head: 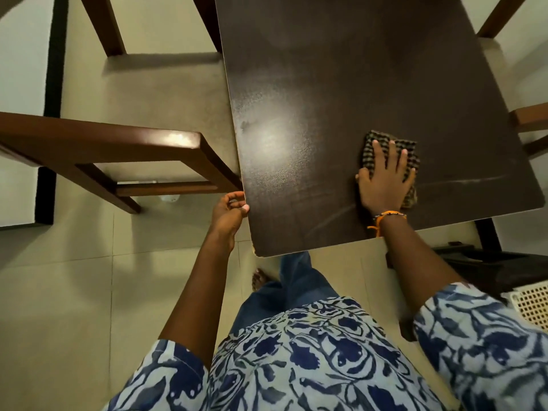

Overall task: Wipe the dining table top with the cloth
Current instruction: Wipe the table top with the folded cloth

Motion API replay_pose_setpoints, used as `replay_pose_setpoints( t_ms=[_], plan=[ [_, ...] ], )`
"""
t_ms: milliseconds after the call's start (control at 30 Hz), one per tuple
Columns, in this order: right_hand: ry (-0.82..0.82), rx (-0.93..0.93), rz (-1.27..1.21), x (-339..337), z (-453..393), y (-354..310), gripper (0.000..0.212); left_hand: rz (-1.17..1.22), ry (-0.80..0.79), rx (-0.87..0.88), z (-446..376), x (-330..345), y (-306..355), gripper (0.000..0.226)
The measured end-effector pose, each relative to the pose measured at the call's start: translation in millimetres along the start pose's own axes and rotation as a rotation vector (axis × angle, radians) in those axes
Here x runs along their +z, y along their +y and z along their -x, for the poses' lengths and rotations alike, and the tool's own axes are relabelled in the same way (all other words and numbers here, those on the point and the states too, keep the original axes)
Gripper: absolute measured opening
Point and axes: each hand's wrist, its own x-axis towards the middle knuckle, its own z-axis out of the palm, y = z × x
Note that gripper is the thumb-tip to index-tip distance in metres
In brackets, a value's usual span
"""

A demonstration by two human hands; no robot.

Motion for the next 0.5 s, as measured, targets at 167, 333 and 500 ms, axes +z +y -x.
replay_pose_setpoints(
  t_ms=[167,333,500],
  plan=[
    [-0.035,-0.029,0.002,20,43,-72,0.069,0.034,0.043,0.014,2,4,0,0.031],
    [-0.16,-0.417,0.039,45,90,-145,0.067,0.203,0.095,0.014,8,13,-6,0.034],
    [-0.222,-0.74,0.07,44,81,-135,0.061,0.249,0.166,0.05,16,24,-12,0.034]
  ],
)
